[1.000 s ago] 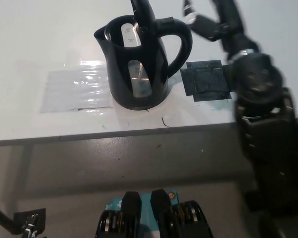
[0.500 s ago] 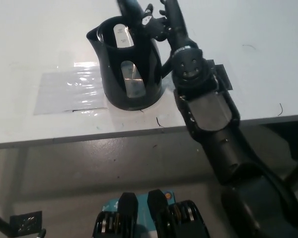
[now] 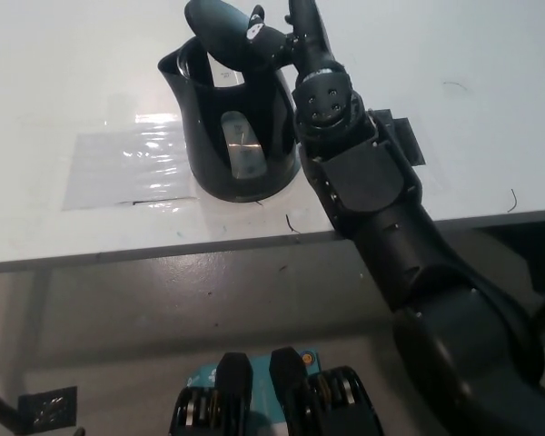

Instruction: The robot uses its right hand to push down on the lid of a kettle kept in the middle of the desk to close it

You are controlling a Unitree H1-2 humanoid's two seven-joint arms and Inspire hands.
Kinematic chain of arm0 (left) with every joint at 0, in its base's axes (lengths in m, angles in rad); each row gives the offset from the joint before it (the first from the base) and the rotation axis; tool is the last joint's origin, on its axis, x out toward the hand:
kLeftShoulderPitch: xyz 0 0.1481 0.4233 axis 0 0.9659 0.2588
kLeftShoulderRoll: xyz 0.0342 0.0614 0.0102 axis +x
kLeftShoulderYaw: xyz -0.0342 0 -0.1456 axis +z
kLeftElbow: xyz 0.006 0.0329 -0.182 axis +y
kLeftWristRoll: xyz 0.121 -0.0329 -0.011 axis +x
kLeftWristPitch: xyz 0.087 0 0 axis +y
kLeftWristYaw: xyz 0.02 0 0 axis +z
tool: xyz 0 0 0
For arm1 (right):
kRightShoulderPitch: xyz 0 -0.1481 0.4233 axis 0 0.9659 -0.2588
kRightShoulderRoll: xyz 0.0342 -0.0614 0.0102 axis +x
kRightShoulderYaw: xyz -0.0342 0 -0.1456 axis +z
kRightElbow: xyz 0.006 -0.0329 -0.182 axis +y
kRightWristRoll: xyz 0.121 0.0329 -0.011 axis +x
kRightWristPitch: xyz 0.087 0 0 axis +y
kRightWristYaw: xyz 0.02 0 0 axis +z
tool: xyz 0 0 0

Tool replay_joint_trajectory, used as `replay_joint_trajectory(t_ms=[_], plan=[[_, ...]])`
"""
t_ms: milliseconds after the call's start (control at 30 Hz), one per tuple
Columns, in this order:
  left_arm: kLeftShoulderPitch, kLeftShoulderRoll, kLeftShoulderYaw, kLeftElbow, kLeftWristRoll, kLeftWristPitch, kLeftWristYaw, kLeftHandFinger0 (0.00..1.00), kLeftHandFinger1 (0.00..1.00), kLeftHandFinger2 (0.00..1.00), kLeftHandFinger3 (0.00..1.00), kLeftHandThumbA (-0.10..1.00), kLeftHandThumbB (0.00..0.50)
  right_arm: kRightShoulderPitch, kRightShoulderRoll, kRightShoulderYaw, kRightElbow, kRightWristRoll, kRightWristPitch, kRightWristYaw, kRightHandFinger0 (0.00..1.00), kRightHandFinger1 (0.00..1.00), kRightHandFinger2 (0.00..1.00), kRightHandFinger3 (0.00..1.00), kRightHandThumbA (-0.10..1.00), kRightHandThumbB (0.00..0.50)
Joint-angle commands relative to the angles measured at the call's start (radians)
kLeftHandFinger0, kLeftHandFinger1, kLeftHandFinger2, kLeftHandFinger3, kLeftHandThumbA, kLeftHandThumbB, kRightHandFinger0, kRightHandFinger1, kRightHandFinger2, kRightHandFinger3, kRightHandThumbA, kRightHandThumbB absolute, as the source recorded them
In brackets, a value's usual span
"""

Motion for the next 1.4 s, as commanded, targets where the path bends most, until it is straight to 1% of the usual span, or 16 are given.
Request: replay_joint_trajectory(t_ms=[0,133,233,267,500,600,700,767,833,867,967,1067,1100,1200,1300,1367], plan=[[0.020,0.019,-0.013,-0.020,0.021,-0.036,-0.014,1.00,1.00,1.00,1.00,1.00,0.126,-0.114,0.036,0.004,0.024,0.033,0.022,0.025,0.90,1.00,1.00,1.00,0.30,0.092],[0.020,0.028,-0.023,-0.024,0.038,-0.029,-0.009,1.00,1.00,1.00,1.00,1.00,0.117,-0.169,0.032,0.007,0.042,0.031,0.038,0.032,0.86,0.98,1.00,1.00,0.29,0.101],[0.007,0.031,-0.025,-0.030,0.035,-0.011,-0.014,1.00,1.00,1.00,1.00,1.00,0.140,-0.224,0.026,0.010,0.053,0.033,0.047,0.049,0.82,0.95,0.97,0.99,0.32,0.098],[0.005,0.030,-0.023,-0.032,0.030,-0.003,-0.015,1.00,1.00,1.00,1.00,1.00,0.133,-0.238,0.027,0.009,0.059,0.033,0.049,0.049,0.78,0.90,0.92,0.96,0.32,0.100],[-0.004,0.031,-0.031,-0.058,0.024,0.029,-0.024,1.00,1.00,1.00,1.00,1.00,0.101,-0.299,0.040,0.000,0.037,0.052,0.072,0.049,0.74,0.88,0.90,0.97,0.29,0.090],[-0.005,0.030,-0.029,-0.055,0.021,0.033,-0.023,1.00,1.00,1.00,1.00,1.00,0.108,-0.277,0.049,0.005,0.016,0.052,0.074,0.049,0.76,0.90,0.92,0.97,0.29,0.099],[-0.010,0.032,-0.031,-0.053,0.019,0.040,-0.028,1.00,1.00,1.00,1.00,1.00,0.104,-0.262,0.054,0.008,0.015,0.057,0.073,0.050,0.87,1.00,1.00,1.00,0.31,0.089],[-0.014,0.033,-0.031,-0.059,0.025,0.039,-0.026,1.00,1.00,1.00,1.00,1.00,0.099,-0.262,0.057,0.009,0.020,0.059,0.069,0.049,1.00,1.00,1.00,1.00,0.30,0.079],[-0.023,0.029,-0.031,-0.054,0.024,0.037,-0.027,1.00,1.00,1.00,1.00,1.00,0.101,-0.262,0.056,0.009,0.027,0.060,0.064,0.047,1.00,1.00,1.00,1.00,0.31,0.085],[-0.023,0.030,-0.034,-0.060,0.029,0.042,-0.025,1.00,1.00,1.00,1.00,1.00,0.098,-0.251,0.063,0.001,0.031,0.070,0.058,0.045,0.91,1.00,1.00,1.00,0.31,0.078],[-0.022,0.025,-0.032,-0.064,0.025,0.044,-0.027,1.00,1.00,1.00,1.00,1.00,0.105,-0.227,0.071,0.000,0.028,0.074,0.054,0.038,0.95,1.00,1.00,0.97,0.30,0.081],[-0.013,0.021,-0.030,-0.083,0.022,0.062,-0.025,1.00,1.00,1.00,1.00,1.00,0.106,-0.207,0.074,-0.006,0.021,0.082,0.053,0.030,0.82,0.97,0.98,0.93,0.28,0.094],[-0.016,0.022,-0.029,-0.074,0.022,0.056,-0.026,1.00,1.00,1.00,1.00,1.00,0.105,-0.208,0.072,-0.006,0.026,0.085,0.047,0.032,0.89,1.00,1.00,0.99,0.28,0.090],[-0.016,0.024,-0.028,-0.075,0.021,0.057,-0.027,1.00,1.00,1.00,1.00,1.00,0.097,-0.214,0.064,-0.002,0.027,0.084,0.052,0.038,0.91,1.00,1.00,1.00,0.32,0.080],[-0.029,0.026,-0.027,-0.065,0.022,0.046,-0.027,1.00,1.00,1.00,1.00,1.00,0.110,-0.234,0.060,-0.006,0.037,0.089,0.039,0.033,0.84,0.97,0.97,0.90,0.32,0.083],[-0.022,0.023,-0.026,-0.076,0.019,0.048,-0.027,1.00,1.00,1.00,1.00,1.00,0.104,-0.205,0.069,-0.003,0.005,0.089,0.042,0.028,0.84,0.98,0.97,0.96,0.30,0.092]])
